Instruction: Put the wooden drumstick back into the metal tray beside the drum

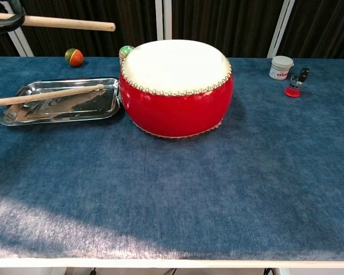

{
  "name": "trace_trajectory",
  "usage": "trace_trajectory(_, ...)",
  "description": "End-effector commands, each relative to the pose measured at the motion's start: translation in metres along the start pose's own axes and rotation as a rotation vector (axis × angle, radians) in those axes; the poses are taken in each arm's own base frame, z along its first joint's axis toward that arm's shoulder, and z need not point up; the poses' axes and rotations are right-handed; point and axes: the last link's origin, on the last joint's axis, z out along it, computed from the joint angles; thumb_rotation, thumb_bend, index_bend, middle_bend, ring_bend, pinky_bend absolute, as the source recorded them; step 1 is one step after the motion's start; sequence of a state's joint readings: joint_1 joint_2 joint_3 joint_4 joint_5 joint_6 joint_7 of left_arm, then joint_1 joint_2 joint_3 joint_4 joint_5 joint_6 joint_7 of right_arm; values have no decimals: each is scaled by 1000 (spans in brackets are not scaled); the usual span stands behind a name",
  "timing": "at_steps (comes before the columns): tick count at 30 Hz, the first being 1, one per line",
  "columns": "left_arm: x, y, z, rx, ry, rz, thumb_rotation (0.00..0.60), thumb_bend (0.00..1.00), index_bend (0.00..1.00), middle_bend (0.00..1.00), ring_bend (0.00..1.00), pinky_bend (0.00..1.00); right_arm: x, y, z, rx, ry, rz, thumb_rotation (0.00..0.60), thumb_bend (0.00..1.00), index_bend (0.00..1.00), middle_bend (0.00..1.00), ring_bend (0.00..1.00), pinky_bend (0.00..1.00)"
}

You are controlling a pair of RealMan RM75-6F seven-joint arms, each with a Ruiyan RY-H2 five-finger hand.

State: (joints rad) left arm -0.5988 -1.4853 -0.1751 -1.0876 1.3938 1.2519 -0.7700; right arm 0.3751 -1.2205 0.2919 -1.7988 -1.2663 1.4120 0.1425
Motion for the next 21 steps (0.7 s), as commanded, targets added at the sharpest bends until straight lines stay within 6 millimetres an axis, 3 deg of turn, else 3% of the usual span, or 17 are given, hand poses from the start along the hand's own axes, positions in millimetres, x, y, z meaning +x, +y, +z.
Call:
trace_trajectory(1,16,-35,-18,104,-14,23,600,512,713,766,710,660,15,12,-13,-17,25,1,600,26,0,5,0,101)
trace_trajectory(9,6,-77,-35,231,-93,11,600,513,721,768,702,651,29,26,-32,-42,60,20,600,26,0,10,0,101)
trace_trajectory(17,-14,-86,-30,238,-132,-6,600,514,720,758,668,631,31,30,-41,-56,64,36,600,26,0,14,0,101)
trace_trajectory(21,-17,-91,-24,251,-138,41,600,506,699,691,555,565,34,31,-44,-58,71,42,600,26,0,15,0,101)
